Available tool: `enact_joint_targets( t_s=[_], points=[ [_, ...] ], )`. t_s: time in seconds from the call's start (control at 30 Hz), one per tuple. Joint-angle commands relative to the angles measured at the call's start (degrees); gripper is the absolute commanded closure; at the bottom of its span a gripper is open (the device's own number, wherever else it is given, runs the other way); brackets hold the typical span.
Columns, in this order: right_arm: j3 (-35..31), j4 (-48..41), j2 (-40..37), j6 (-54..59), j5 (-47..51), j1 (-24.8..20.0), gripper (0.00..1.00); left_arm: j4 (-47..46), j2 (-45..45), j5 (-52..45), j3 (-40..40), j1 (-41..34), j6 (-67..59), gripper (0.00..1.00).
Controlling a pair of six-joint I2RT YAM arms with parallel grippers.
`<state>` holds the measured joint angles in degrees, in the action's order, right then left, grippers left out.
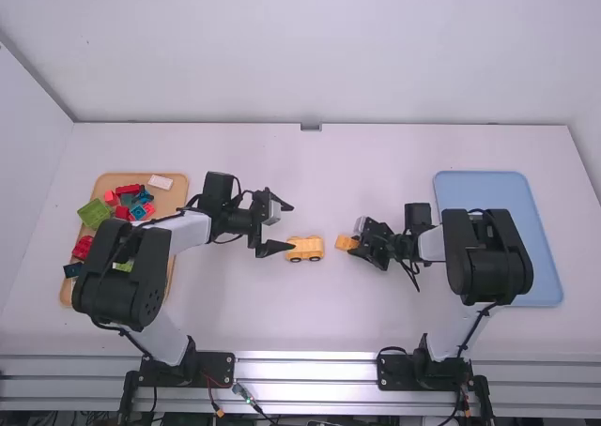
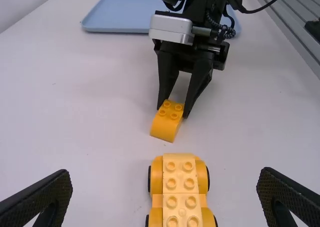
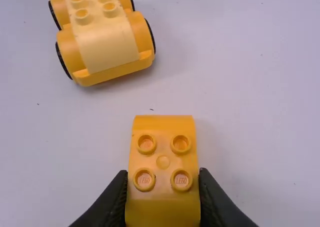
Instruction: Assemble lego blocks to make yellow taxi
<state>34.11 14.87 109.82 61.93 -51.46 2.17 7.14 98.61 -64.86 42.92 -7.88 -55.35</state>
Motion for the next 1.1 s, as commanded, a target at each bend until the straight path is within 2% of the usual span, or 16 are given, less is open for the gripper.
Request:
enact_joint_targets(
  t_s=[0.0,0.07,0.23,0.43,0.53,0.73,0.77,0.83,0.87,0.9,0.97,1.07],
  points=[
    [-0.37,-0.09,1.18,0.26,-1.25,0.02,0.8,1.31,0.17,0.0,-3.63,-0.55,-3.21,0.01],
    [-0.37,-0.09,1.18,0.24,-1.25,0.04,0.81,3.54,0.55,0.0,-5.07,-0.85,-2.97,0.01],
    [0.92,-1.18,1.01,-0.2,-4.48,-0.72,0.8,16.24,5.35,0.59,-9.55,-1.44,0.94,0.01],
    [4.33,-9.2,-0.85,0.39,-5.49,-0.52,0.8,29.22,13.16,3.32,-9.66,-4.46,8.87,0.01],
    [6.86,-14.69,-0.87,4.94,-6.01,0.76,0.8,32.17,15.8,7.26,-9.01,-5.97,11.23,0.01],
    [11.39,-22.82,-0.85,9.57,-5.97,3.82,0.83,29.68,19.45,8.61,-5.6,-6.4,10.6,0.01],
    [11.91,-23.63,-0.85,10.49,-6.01,4.24,0.84,29.29,20.15,8.55,-4.94,-6.38,10.6,0.02],
    [13.57,-25.75,-0.85,11.69,-5.73,5.31,0.84,28.2,21.81,6.84,-3.32,-6.38,10.58,0.11],
    [13.77,-26.05,-0.85,11.78,-5.73,5.44,0.85,28.13,21.99,6.75,-3.15,-6.38,10.58,0.12],
    [14.51,-26.93,-0.85,11.85,-5.81,5.84,0.85,27.76,22.51,6.19,-2.54,-6.36,10.51,0.23],
    [15.1,-27.43,-0.85,11.82,-5.75,6.23,0.85,27.8,22.95,6.25,-2.16,-6.36,10.56,0.32],
    [15.91,-27.36,-0.85,11.56,-5.81,7.41,0.85,26.25,23.21,5.16,-1.99,-6.38,5.95,0.37]
  ],
)
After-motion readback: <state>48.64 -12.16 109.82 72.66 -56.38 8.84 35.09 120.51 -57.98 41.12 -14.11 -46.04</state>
